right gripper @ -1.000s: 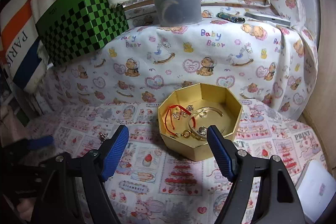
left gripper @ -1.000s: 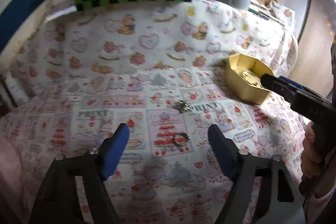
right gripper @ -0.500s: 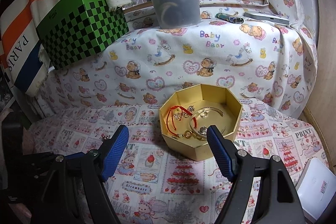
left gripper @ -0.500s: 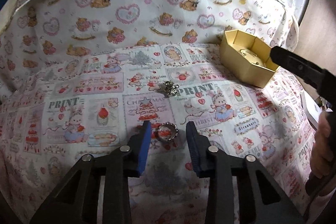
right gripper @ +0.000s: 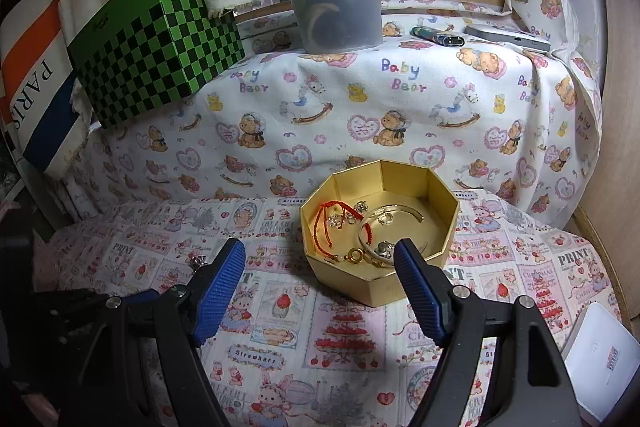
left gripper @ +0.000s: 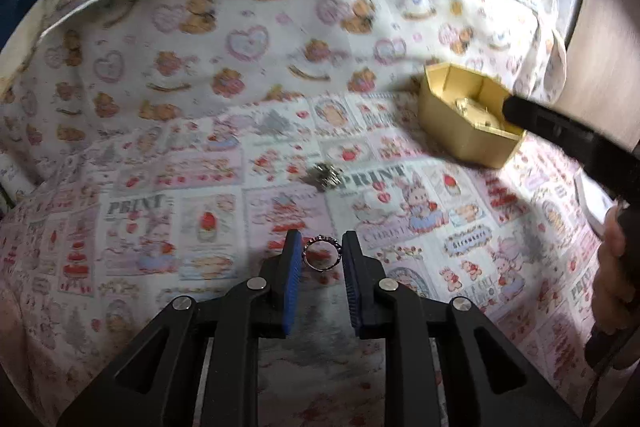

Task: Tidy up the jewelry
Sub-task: 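Close the left tool on the silver ring and lift it, then hold the ring up with the left tool while the right tool grasps the silver charm cluster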

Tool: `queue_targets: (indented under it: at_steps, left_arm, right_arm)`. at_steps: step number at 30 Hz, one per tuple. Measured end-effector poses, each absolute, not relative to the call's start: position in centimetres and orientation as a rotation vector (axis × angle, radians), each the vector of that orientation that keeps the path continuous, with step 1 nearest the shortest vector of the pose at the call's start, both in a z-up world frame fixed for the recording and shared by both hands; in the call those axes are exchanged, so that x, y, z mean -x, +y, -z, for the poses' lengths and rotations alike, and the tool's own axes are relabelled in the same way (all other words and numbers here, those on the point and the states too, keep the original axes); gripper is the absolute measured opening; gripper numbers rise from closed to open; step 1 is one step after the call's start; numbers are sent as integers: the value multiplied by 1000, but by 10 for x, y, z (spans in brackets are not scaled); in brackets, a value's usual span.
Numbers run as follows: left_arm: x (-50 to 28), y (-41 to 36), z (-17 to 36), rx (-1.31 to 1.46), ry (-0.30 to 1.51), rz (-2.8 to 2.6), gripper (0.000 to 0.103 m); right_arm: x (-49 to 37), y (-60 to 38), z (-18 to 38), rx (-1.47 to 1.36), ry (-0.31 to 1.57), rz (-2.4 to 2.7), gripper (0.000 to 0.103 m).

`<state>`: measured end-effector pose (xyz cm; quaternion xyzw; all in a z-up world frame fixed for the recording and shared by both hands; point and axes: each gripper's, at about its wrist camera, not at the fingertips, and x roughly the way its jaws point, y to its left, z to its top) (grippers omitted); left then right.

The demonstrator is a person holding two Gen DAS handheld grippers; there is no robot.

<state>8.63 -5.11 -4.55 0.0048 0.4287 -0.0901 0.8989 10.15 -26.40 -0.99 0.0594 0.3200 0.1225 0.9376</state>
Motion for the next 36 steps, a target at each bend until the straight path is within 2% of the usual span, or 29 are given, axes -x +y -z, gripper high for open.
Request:
queue_targets:
  at_steps: [17, 34, 36]
  left_arm:
    - [-84, 12, 25, 154, 793, 62, 20]
    - [-97, 31, 44, 191, 826, -48, 20]
    - [-97, 34, 44, 202, 829, -53, 20]
  right_arm:
    - [-91, -242, 10, -13, 623, -270, 79]
    - [-143, -151, 28, 49, 871, -421, 78]
    - [-150, -147, 36, 43, 899, -420, 73]
